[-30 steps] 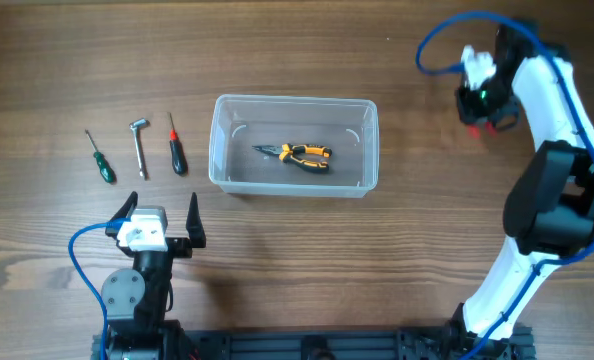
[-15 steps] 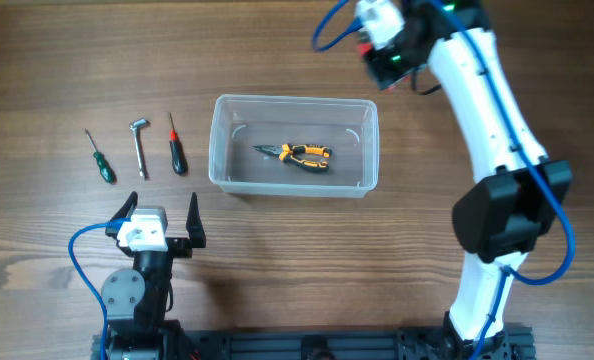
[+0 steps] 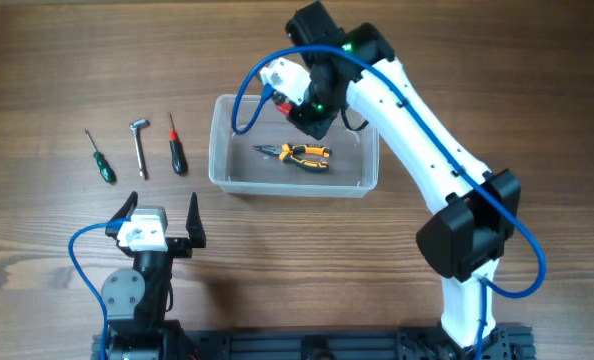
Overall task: Pack container
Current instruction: 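Carry the red cutters into the container and release them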
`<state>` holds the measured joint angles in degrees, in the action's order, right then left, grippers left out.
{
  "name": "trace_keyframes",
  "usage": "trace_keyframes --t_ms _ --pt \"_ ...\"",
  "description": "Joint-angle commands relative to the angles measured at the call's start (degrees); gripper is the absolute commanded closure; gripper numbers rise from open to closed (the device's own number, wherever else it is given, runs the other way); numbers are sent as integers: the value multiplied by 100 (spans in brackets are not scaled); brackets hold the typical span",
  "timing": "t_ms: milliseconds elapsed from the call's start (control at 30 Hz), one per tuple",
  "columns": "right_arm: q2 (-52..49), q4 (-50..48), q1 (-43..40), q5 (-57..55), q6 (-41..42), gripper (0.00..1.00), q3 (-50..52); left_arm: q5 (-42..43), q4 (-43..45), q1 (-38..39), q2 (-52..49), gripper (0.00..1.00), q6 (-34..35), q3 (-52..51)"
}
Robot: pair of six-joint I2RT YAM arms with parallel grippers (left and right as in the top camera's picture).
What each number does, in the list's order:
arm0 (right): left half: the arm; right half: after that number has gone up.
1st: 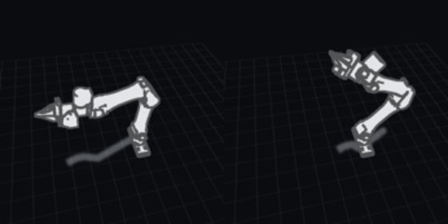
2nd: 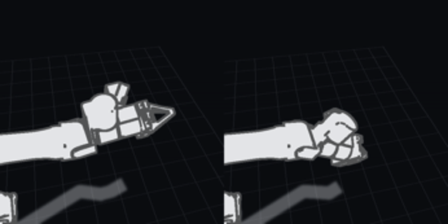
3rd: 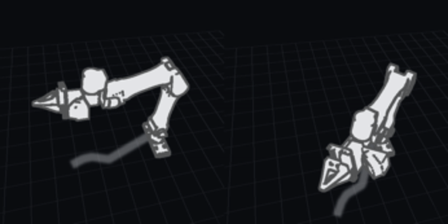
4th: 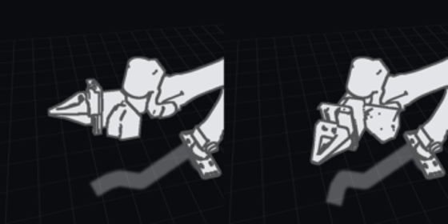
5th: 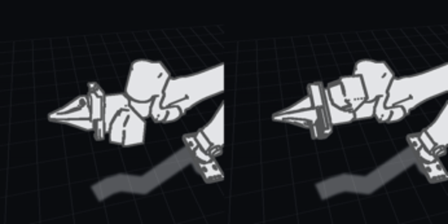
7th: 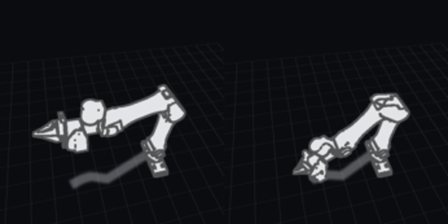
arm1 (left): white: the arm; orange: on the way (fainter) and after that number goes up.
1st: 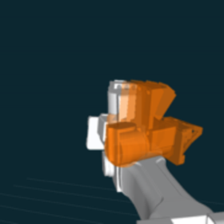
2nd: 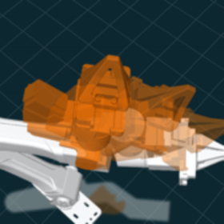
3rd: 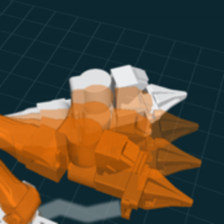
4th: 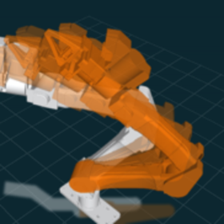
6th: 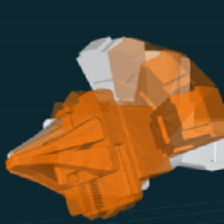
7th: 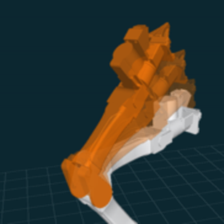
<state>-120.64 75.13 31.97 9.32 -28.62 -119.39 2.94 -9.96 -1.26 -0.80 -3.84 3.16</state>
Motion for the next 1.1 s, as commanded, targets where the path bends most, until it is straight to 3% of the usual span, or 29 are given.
trace_keyframes --t_ms 0,200,400,700,733,800,833,1067 --pt "199 -33 13 275 -356 96 374 87 13 -48 42 0 -66 -28" --pt "199 -446 11 291 -883 96 1366 87 13 -48 42 0 -66 -28" --pt "199 -1672 -7 144 -850 96 2426 87 13 -48 42 0 -66 -28" --pt "199 -3077 -11 -101 -632 96 3209 87 13 -48 42 0 -66 -28" --pt "199 -3139 -11 -96 -570 92 3252 87 13 -48 42 0 -66 -28" --pt "199 -3141 -11 -96 -562 47 3274 87 13 -48 42 0 -66 -28" --pt "199 -3154 -11 -94 -533 39 3274 87 13 -48 42 0 -66 -28" --pt "315 -3069 -7 -26 -26 38 3136 87 13 -48 42 0 -66 -28"
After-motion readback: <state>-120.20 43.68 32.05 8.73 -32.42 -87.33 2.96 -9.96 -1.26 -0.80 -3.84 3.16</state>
